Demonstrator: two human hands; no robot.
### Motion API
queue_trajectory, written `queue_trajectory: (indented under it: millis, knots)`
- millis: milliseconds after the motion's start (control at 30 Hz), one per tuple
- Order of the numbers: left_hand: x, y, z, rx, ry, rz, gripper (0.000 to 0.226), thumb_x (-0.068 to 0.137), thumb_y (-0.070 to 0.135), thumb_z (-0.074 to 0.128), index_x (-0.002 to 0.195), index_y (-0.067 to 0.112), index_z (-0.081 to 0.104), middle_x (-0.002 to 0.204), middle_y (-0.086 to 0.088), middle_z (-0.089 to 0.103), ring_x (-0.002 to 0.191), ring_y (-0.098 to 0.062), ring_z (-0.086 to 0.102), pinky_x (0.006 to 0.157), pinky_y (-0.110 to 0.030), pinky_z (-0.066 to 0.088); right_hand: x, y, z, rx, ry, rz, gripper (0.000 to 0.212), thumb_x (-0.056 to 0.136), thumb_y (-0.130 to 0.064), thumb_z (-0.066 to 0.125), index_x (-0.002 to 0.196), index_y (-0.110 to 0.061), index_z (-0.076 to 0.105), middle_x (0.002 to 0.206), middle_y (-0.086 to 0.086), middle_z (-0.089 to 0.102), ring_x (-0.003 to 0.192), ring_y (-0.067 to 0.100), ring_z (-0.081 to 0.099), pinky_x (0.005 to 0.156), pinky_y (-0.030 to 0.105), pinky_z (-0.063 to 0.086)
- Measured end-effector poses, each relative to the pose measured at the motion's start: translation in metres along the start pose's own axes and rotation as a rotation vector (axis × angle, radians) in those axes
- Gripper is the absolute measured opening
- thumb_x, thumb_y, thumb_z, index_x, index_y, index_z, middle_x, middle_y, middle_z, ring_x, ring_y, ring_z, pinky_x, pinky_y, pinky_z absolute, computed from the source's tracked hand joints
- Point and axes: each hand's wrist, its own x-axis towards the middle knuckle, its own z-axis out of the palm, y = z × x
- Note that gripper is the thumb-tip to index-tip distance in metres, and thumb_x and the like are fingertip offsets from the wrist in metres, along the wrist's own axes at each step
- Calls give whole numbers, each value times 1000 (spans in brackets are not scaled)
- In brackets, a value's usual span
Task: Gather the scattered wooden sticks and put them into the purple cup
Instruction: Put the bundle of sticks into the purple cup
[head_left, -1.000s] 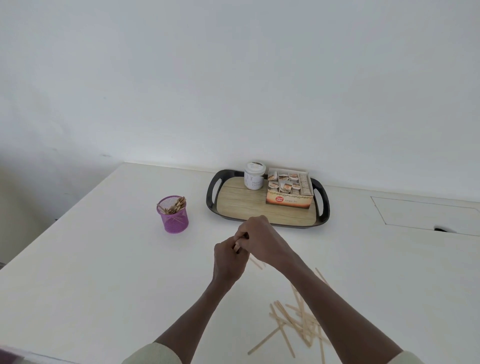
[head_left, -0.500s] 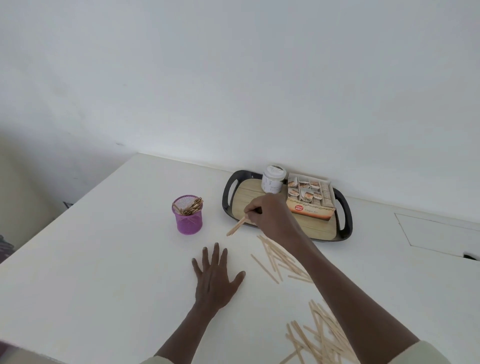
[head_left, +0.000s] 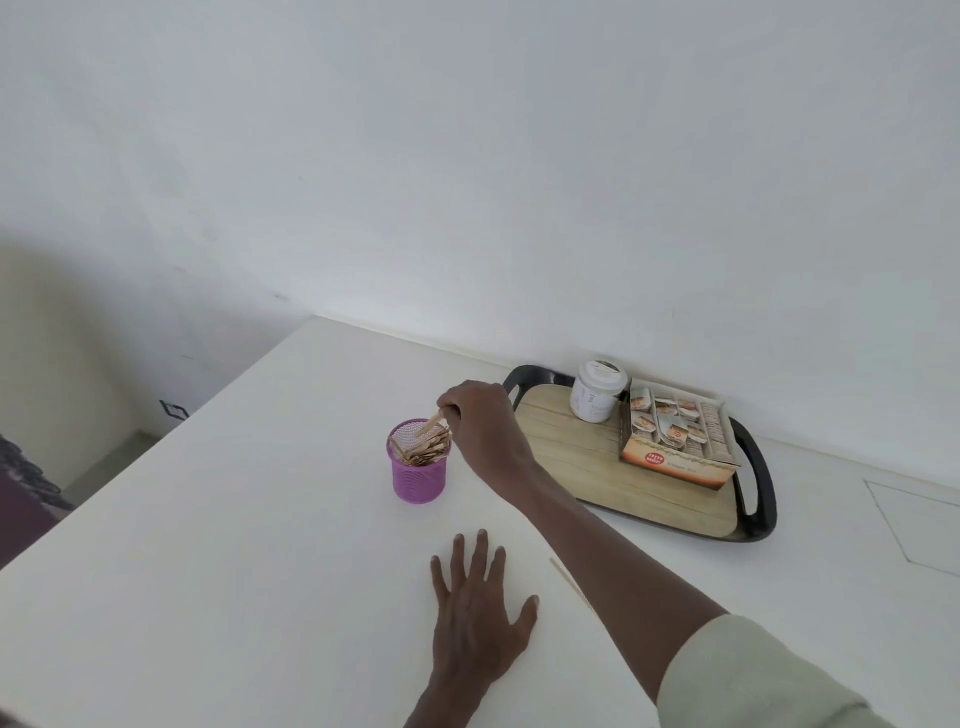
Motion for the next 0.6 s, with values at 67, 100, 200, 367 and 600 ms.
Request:
queue_trajectory:
  millis: [67,100,200,367,600]
  knots:
    - [1,0,1,2,12,2,70,78,65,52,131,19,64,150,-7,48,141,-36,40,113,-62,26,9,0,10,-31,-40,8,37,92,1,47,59,-15,45,72,8,56,72,27,52,65,35,37]
    - [1,0,1,1,13,0,71,79,65,51,131,19,63,150,-7,48,142,-36,39,113,-62,25,12,0,14,-53,-71,11,33,92,3,47,63,-12,50,75,9,58,74,28,54,65,34,38]
    - [2,-1,4,-8,12,5,76,82,67,41,142,22,53,158,-5,35,149,-34,25,118,-60,10,17,2,28,-163,-160,2,26,86,12,48,69,-6,54,80,9,57,76,27,55,65,33,43]
    - [3,-3,4,-23,5,3,79,83,69,36,148,24,43,163,-3,24,152,-32,11,119,-54,-7,19,7,41,-220,-249,-32,26,92,0,52,68,-10,51,74,8,52,70,25,49,62,31,33]
    - [1,-1,2,-18,14,7,72,80,65,45,134,20,60,155,-7,41,146,-35,31,117,-62,21,15,16,33,-137,-182,-41,23,91,4,46,71,-2,55,68,13,62,65,31,55,65,38,50]
